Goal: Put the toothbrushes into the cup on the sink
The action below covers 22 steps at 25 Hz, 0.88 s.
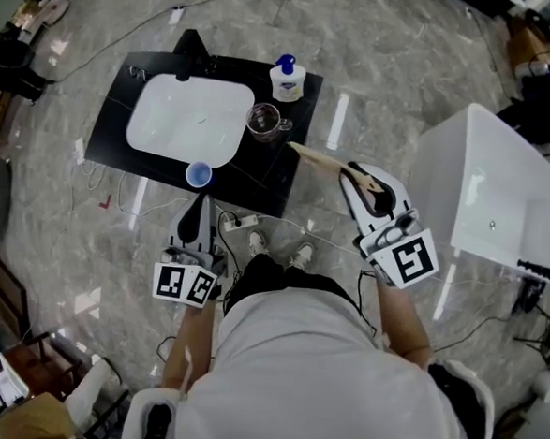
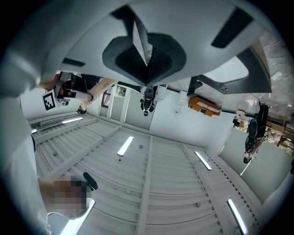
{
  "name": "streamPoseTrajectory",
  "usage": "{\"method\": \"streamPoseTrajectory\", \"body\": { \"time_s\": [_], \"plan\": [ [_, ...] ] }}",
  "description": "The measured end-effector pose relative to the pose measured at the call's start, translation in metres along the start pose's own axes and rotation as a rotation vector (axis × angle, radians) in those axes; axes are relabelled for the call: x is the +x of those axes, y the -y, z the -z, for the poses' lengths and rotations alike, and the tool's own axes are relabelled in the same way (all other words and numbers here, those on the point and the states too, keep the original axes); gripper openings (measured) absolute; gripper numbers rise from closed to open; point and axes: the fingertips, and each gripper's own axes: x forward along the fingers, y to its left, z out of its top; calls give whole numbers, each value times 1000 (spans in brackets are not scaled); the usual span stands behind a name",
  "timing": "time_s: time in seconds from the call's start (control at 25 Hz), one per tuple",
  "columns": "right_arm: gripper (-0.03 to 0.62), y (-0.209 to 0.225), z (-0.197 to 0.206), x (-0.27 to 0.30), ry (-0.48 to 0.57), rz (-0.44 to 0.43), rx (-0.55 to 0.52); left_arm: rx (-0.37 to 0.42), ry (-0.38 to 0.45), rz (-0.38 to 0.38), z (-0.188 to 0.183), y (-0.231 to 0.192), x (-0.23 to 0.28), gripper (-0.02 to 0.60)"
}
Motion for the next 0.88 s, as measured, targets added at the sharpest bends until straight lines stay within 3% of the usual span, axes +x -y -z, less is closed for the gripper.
{"method": "streamPoseTrajectory", "body": {
  "time_s": [0.4, 0.88],
  "plan": [
    [75, 6, 7, 36, -62, 24, -58, -4, 18, 10, -16, -30, 7, 3],
    [75, 7, 39, 95, -144, -17, -134, -6, 35, 64, -20, -36, 21, 3]
  ]
}}
